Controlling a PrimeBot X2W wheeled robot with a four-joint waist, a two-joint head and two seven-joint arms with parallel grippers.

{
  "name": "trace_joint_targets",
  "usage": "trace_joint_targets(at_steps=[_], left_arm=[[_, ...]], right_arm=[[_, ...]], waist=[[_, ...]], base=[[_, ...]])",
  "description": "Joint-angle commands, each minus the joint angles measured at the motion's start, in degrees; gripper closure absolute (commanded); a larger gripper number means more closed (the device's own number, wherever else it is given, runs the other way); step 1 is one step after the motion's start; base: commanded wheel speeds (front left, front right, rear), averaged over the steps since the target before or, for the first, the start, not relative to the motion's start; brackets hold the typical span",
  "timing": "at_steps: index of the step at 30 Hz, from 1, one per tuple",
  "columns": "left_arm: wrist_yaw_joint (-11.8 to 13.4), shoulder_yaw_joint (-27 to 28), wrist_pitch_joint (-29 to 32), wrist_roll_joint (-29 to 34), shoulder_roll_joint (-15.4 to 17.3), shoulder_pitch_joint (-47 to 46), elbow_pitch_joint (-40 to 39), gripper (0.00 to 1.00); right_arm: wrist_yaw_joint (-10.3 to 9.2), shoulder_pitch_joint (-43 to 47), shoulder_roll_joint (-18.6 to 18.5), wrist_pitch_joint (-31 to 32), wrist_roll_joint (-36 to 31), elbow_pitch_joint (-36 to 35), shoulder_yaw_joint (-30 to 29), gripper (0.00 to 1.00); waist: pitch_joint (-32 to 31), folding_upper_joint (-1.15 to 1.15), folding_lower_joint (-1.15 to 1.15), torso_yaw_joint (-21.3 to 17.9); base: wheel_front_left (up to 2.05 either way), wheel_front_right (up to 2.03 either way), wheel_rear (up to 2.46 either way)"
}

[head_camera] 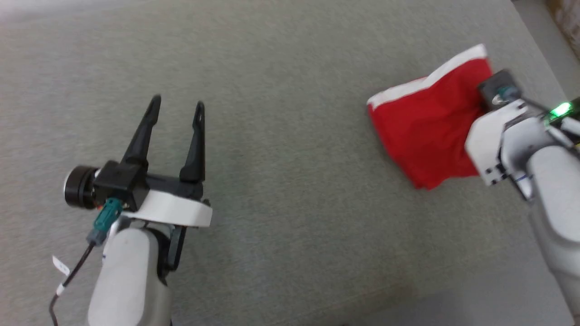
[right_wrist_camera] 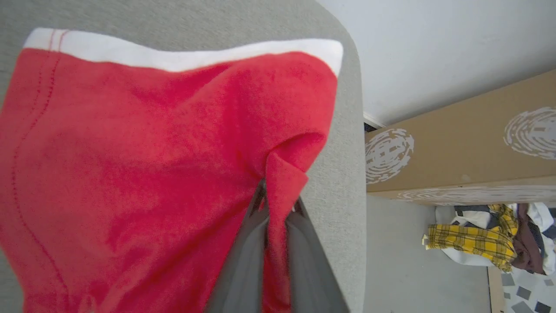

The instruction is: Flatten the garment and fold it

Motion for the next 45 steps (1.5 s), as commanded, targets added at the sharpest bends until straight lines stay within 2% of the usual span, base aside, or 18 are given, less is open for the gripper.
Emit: trace_joint_targets(at_steps=[1,9,17,22,23,24,25,31,35,41,45], left_arm=[[-0.28,-0.44,-0.27,0.43,0.54,-1.36,-0.21,0.0],[-0.8,-3.4,-0.12,1.16,2.41,-5.24,0.01,0.0],[-0.96,-5.07,0.69,1.26,3.82,-7.19,-0.76,0.0],[-0.75,-5.53,0.47,0.88,3.61,-7.45,-0.5,0.0],[-0.7,-5.62,0.4,0.77,3.53,-7.38,-0.29,0.0],[-0.64,-5.67,0.32,0.63,3.41,-7.27,-0.05,0.0],[-0.55,-5.69,0.25,0.49,3.3,-7.16,0.17,0.0],[0.09,-5.41,-0.15,-0.86,2.14,-6.19,1.73,0.0],[0.4,-5.13,-0.24,-2.44,0.67,-4.86,2.48,0.0],[0.58,-3.73,-0.26,-5.36,-1.05,-1.32,3.22,0.0],[0.64,-2.91,-0.26,-6.69,-1.72,0.98,3.95,0.0]], right_arm=[[-0.12,-1.29,0.15,-0.78,-0.86,0.92,-1.19,1.0],[-0.12,-6.59,-0.57,-5.5,-7.07,8.27,-9.93,1.0],[-0.12,-11.03,-2.14,-9.23,-15.16,12.87,-21.03,1.0],[-0.12,-11.94,-2.55,-12.0,-19.18,14.55,-28.6,1.0],[-0.12,-11.88,-2.53,-12.81,-20.11,14.78,-29.69,0.82],[-0.12,-11.75,-2.47,-13.32,-21.01,15.12,-30.78,0.51],[-0.12,-11.57,-2.36,-13.54,-21.83,15.51,-31.77,0.0],[-0.12,-10.28,-1.7,-15.78,-25.56,16.27,-36.28,0.0],[-0.12,-8.7,-0.95,-19.47,-24.34,16.22,-37.55,0.0],[-0.12,-4.64,1.57,-26.74,-16.39,13.81,-36.51,0.0],[-0.12,0.35,4.57,-30.62,-8.52,8.69,-33.4,0.0]], waist=[[6.17,-0.01,-0.01,-6.01],[11.08,-0.01,-0.01,-6.84],[14.94,-0.01,-0.01,-3.94],[14.85,-0.01,-0.01,-1.51],[14.57,-0.01,-0.01,-1.06],[14.17,-0.01,-0.01,-0.63],[13.76,-0.01,-0.01,-0.24],[9.54,-0.01,-0.01,1.98],[4.87,-0.01,-0.01,4.21],[-2.31,-0.01,-0.01,8.16],[-6.14,-0.01,-0.01,10.9]], base=[[0.0,0.0,0.0],[0.0,0.0,0.0],[0.0,0.0,0.0],[0.0,0.0,0.0],[0.0,0.0,0.0],[0.0,0.0,0.0],[0.0,0.0,0.0],[0.0,0.0,0.0],[0.0,0.0,0.0],[0.0,0.0,0.0],[0.0,0.0,0.0]])
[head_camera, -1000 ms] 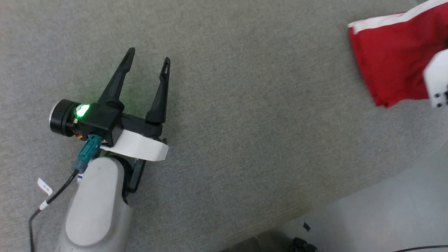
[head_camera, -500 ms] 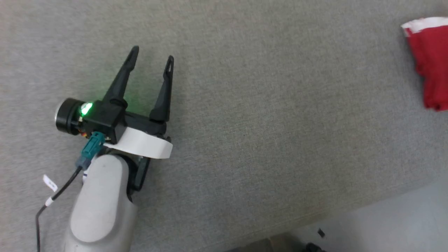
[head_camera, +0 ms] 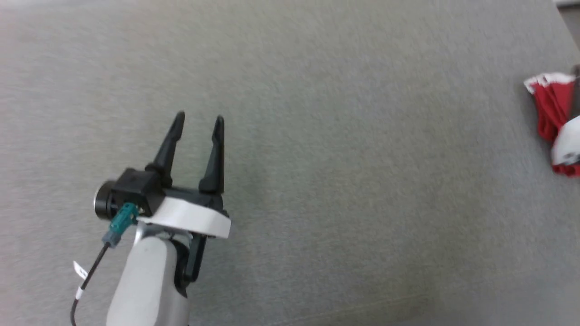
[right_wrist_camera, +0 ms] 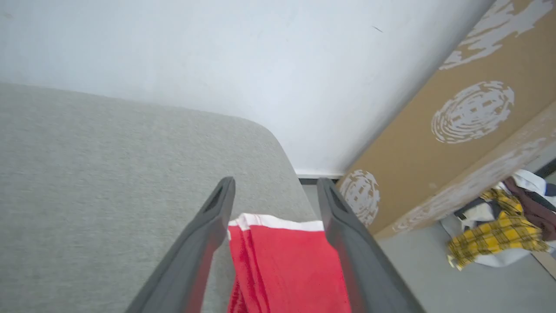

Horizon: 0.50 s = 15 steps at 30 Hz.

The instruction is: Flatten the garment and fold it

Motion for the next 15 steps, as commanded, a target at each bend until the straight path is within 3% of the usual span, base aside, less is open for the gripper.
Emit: trace_joint_targets(at_steps=[1,7,8,15], left_arm=[[0.14,0.41,-0.26,-0.31,-0.2,1.16,0.54,0.0],[0.22,1.3,-0.26,-0.99,-0.6,2.9,2.07,0.0],[0.52,1.87,-0.26,-1.45,-0.74,3.82,2.61,0.0],[1.49,2.56,-0.27,-2.37,-1.03,6.84,3.49,0.0]], right_arm=[[-0.12,3.09,1.32,-1.37,3.06,-2.78,2.16,0.0],[-0.12,13.19,4.18,-2.98,12.65,-14.87,7.24,0.0],[-0.12,17.32,5.72,-2.88,15.21,-20.03,8.26,0.0],[-0.12,28.51,10.31,-3.06,19.77,-32.68,10.69,0.0]], waist=[[-6.82,0.0,0.01,6.06],[-9.98,0.0,0.01,8.94],[-11.19,0.0,0.01,9.81],[-14.08,0.0,0.01,12.51]], base=[[0.0,0.0,0.0],[0.0,0.0,0.0],[0.0,0.0,0.0],[0.0,0.0,0.0]])
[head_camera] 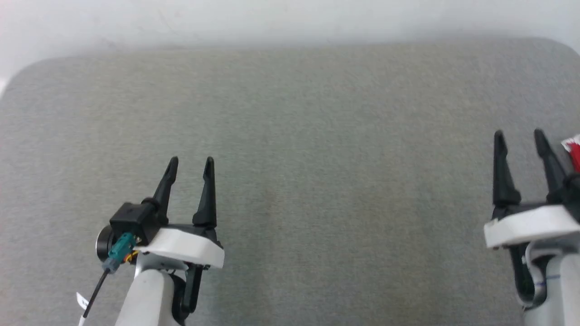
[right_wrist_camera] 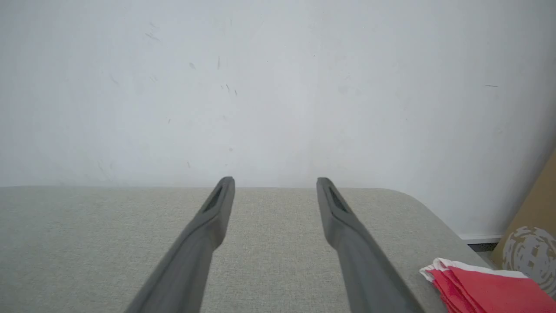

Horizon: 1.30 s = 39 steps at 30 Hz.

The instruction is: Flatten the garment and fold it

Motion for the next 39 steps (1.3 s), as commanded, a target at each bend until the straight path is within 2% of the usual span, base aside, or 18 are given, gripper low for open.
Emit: trace_joint_targets(at_steps=[1,11,18,30,31,39], left_arm=[[0.5,0.25,-0.27,-0.28,-0.24,1.04,0.25,0.0],[1.43,-1.94,-0.27,-0.77,-0.28,3.84,0.32,0.0],[2.08,-4.22,-0.27,-0.28,-0.28,6.31,-0.08,0.0],[2.87,-4.65,-0.27,-0.55,-0.29,8.29,-0.25,0.0],[2.52,-4.62,0.01,-0.6,-0.2,7.6,-0.16,1.0],[2.5,-4.63,0.1,-0.63,-0.19,7.59,-0.13,1.0]], right_arm=[[-0.11,2.38,0.8,-0.38,0.84,-1.73,0.47,0.0],[-0.11,10.22,2.03,-1.91,1.52,-4.37,1.49,0.0],[-0.11,13.95,2.06,-2.75,2.4,-1.89,2.32,0.0],[-0.11,15.46,2.07,-3.28,3.18,0.08,3.39,0.0],[0.0,14.88,1.89,-3.0,2.75,-0.07,3.38,1.0],[0.0,14.87,1.87,-2.97,2.71,-0.05,3.45,1.0]], waist=[[-3.58,0.0,0.01,3.82],[-6.79,0.0,0.01,6.71],[-8.35,0.0,0.01,7.29],[-9.17,0.0,0.01,7.42],[-9.18,0.0,0.01,7.42],[-9.19,0.0,0.02,7.41]], base=[[0.0,0.0,0.0],[0.0,0.0,0.0],[0.0,0.0,0.0],[0.0,0.0,0.0],[0.0,0.0,0.0],[0.0,0.0,0.0]])
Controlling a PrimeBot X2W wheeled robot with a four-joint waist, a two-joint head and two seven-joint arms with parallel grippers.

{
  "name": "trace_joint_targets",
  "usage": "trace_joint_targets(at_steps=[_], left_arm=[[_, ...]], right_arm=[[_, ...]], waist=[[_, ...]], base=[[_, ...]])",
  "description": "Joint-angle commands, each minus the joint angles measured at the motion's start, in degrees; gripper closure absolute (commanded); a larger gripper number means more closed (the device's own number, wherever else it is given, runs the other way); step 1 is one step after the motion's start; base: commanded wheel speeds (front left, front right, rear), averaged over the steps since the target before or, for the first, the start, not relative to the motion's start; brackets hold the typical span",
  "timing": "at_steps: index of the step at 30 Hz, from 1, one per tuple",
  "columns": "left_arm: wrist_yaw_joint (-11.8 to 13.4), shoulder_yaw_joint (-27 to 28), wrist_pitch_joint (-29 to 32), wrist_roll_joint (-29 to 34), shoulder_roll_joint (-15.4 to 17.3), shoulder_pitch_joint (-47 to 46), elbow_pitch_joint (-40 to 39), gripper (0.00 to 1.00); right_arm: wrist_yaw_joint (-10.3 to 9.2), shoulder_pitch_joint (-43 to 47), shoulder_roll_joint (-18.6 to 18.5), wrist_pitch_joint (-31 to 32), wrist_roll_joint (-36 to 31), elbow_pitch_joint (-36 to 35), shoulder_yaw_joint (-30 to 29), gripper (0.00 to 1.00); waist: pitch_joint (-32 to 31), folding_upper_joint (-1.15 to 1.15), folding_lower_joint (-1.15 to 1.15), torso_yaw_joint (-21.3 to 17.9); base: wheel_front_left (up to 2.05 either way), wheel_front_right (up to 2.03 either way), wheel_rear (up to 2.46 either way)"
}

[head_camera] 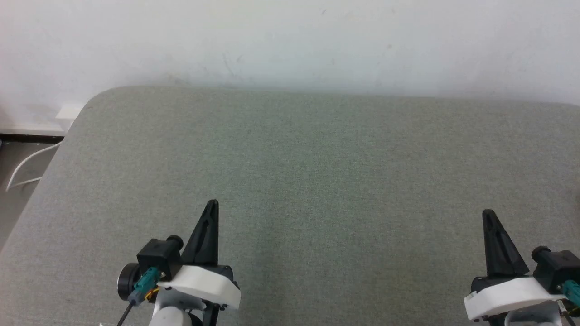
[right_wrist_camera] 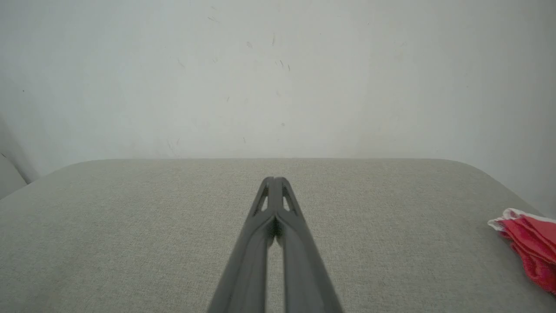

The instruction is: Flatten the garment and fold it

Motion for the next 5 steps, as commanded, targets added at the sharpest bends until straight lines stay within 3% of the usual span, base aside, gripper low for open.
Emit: trace_joint_targets(at_steps=[1,5], left_arm=[[0.0,0.0,0.0,0.0,0.0,0.0,0.0,1.0],[0.0,0.0,0.01,0.01,0.0,0.0,-0.01,1.0]], right_arm=[[0.0,0.0,-0.01,0.0,0.0,0.0,0.01,1.0],[0.0,0.0,-0.01,0.01,0.0,0.0,0.04,1.0]], waist=[[0.0,0.0,0.0,0.0],[0.0,0.0,0.0,-0.02]], base=[[0.0,0.0,0.0],[0.0,0.0,0.0]])
